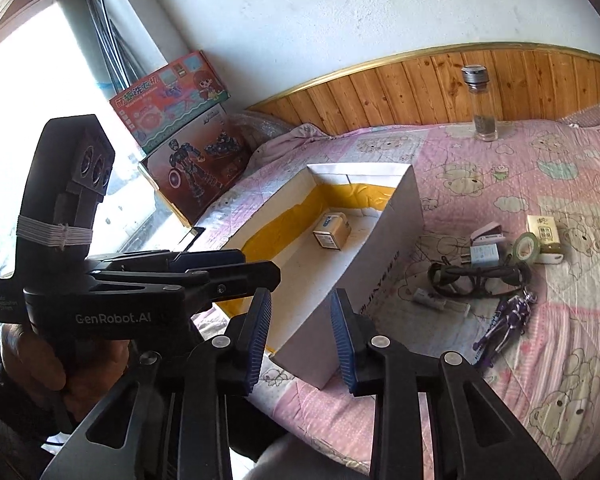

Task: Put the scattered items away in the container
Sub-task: 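Withdraw both tools from the cardboard box back toward the remaining items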

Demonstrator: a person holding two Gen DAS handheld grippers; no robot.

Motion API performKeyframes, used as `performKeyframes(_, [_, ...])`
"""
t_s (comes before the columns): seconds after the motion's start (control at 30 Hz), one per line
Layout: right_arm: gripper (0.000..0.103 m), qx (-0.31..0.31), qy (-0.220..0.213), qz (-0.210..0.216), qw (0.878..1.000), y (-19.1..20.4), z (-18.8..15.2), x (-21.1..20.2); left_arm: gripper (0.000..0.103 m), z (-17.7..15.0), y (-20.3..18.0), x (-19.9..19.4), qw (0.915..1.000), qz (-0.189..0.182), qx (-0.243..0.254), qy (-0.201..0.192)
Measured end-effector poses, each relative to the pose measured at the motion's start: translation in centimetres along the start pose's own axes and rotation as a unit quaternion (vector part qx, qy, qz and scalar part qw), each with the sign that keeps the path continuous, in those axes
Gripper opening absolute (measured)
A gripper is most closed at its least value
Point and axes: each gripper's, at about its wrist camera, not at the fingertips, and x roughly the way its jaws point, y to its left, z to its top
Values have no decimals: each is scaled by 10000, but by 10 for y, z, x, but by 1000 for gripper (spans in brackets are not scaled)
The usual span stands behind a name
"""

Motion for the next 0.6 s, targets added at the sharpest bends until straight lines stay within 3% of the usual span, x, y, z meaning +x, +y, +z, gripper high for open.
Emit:
performKeyframes(0.37, [32,867,6,-307,9958,-64,-27,-14,56,7,-48,31,9986,-218,389,290])
performKeyframes(0.6, [33,1445,223,-509,9879,-105,-43,-8,56,14,-65,64,9968,-279,502,548])
